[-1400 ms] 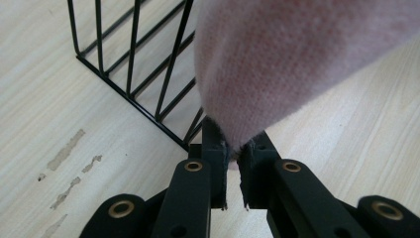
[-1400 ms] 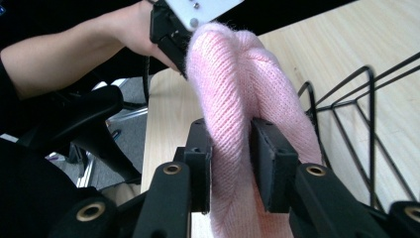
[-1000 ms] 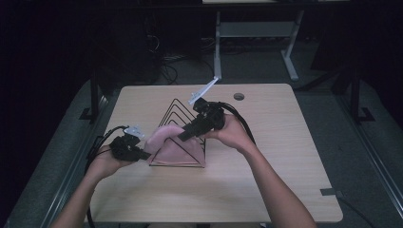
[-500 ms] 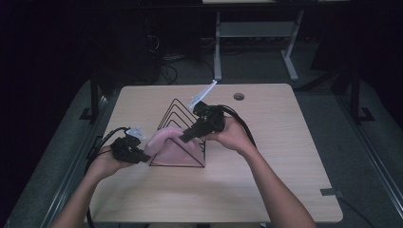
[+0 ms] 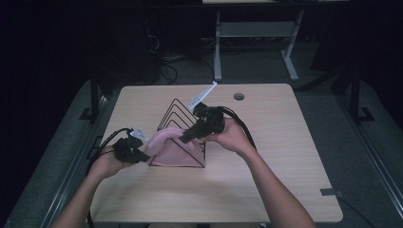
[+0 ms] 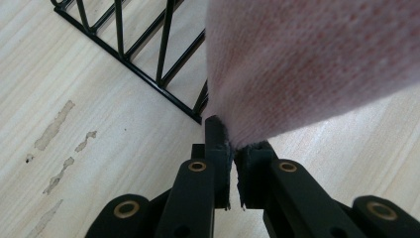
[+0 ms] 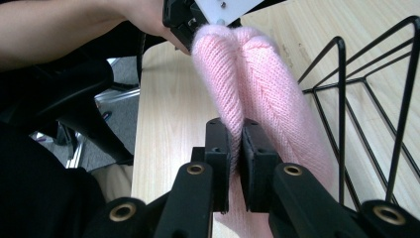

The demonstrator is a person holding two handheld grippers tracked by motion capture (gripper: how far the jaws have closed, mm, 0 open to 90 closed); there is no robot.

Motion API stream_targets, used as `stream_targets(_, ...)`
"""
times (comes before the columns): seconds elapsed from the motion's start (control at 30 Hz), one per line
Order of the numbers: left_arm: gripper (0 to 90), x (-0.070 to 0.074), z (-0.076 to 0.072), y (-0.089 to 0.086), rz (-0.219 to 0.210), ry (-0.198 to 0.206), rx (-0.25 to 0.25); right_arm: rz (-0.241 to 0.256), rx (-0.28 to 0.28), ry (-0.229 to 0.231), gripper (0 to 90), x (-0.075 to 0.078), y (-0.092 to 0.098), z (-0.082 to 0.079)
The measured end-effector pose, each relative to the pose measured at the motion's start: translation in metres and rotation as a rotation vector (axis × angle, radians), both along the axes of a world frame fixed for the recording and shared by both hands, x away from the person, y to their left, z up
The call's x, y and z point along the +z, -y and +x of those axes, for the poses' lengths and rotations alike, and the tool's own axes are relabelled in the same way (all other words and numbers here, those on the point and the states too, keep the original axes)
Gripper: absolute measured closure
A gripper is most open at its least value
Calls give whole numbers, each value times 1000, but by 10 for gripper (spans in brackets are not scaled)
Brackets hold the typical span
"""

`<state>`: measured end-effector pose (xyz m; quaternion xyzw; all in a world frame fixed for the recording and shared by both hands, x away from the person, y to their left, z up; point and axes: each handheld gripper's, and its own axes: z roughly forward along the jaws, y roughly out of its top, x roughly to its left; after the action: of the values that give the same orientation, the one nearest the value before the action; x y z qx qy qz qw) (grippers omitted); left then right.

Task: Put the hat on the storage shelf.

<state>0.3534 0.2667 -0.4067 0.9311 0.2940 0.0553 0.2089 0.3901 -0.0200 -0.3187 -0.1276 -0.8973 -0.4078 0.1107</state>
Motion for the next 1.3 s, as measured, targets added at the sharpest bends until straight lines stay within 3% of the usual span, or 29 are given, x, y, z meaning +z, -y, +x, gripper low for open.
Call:
stream_targets(0.23, 846, 2, 0, -2, -8, 3, 15, -2, -6, 1, 752, 1, 2, -1)
stream_targets(0.4, 719, 3, -1, -2, -1, 9, 7, 25, -1, -25, 623, 1, 11, -3)
stream_targets(0.67, 628, 6, -6, -6, -20, 10, 16, 27, -83, 4, 466, -1, 37, -4)
stream_targets(0.87, 580, 12, -9, -10, -51, 18, 25, 22, -147, 8, 426, -5, 57, -3)
stream_targets(1.3, 481, 7, -13, -12, -36, 20, 40, 12, -248, -20, 358, -12, 96, -4)
